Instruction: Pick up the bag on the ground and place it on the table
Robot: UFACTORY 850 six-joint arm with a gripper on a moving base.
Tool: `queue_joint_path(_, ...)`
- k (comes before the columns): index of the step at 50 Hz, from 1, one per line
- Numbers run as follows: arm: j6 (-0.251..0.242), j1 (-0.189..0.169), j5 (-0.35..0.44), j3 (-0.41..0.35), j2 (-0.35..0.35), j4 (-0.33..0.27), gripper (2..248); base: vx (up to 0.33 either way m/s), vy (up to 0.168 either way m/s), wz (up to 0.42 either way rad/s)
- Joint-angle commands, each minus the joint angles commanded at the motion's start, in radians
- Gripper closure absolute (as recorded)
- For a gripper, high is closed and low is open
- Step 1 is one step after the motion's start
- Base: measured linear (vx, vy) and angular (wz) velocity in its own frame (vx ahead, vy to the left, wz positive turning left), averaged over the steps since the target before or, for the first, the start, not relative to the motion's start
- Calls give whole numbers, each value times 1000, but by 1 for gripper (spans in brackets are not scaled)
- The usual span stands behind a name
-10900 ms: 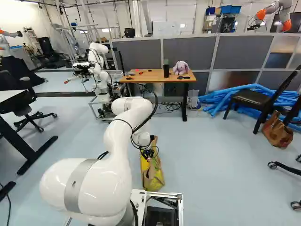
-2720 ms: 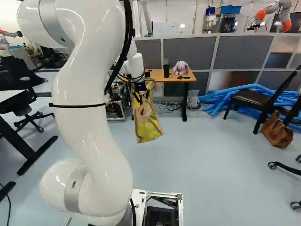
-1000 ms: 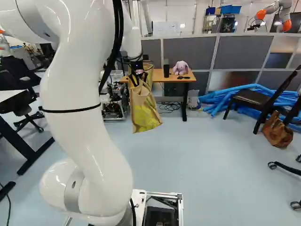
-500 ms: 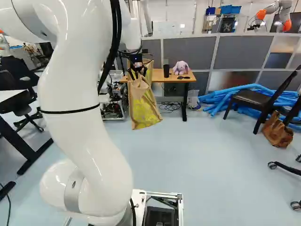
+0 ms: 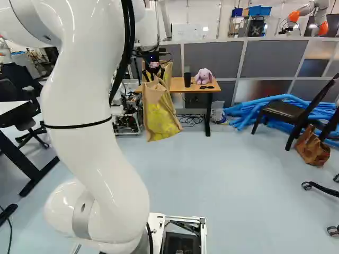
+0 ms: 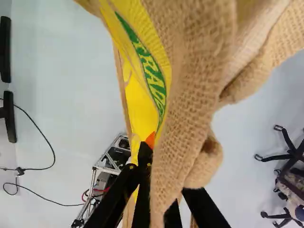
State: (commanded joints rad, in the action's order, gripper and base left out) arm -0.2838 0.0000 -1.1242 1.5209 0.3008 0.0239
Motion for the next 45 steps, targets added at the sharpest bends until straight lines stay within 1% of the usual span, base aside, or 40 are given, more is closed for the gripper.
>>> queue_joint_path(25,0,0,-92,76,-6,0,229,0,0,0)
queue_joint_path(45,0,0,-148,129,28,0,229,0,0,0)
